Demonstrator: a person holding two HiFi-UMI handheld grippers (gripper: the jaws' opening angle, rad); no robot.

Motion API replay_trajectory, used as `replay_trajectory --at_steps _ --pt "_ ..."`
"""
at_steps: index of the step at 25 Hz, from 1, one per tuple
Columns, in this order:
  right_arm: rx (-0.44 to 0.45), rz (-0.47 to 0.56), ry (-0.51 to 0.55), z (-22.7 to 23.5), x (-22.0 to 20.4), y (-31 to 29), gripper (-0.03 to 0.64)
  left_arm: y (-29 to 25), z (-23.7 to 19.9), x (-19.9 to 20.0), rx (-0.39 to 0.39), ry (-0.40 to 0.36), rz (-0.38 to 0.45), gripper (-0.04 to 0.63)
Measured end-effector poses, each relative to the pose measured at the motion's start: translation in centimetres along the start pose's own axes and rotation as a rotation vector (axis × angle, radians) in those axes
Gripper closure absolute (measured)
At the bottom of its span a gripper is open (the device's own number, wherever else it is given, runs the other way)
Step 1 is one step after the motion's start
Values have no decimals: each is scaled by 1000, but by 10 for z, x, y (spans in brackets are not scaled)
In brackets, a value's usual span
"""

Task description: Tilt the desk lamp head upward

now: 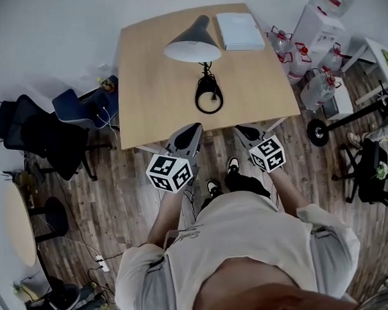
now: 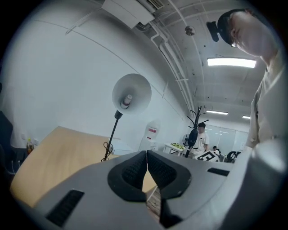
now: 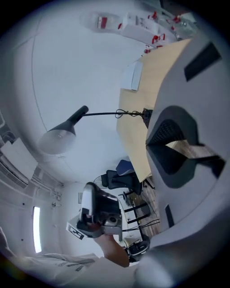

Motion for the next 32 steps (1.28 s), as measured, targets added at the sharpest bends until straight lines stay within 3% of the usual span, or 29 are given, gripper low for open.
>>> replay_trajectory --at_steps 3,8,13,21,28,32 --pt "-28 56 20 1 19 27 623 -2 10 -12 1 14 -14 578" --pt "-35 173 48 -3 54 47 623 5 16 -8 25 -41 -20 579" --pt "-25 248 156 -2 81 53 623 6 15 11 67 -66 38 578" --pt "28 345 62 7 99 70 623 9 27 37 134 -160 57 578" --pt "64 474 153 2 147 91 623 20 31 59 176 -189 112 578" --pt "58 495 176 -1 157 95 623 21 36 69 181 -203 133 579"
Point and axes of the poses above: the fingertips, and each gripper's own axes: y backward along the fingers, z to its right, x out of its top, the point moved 6 cm from there along y, backward along the fingers, and after that the axes turned 2 degrees about -x, right-handed, at the moved point
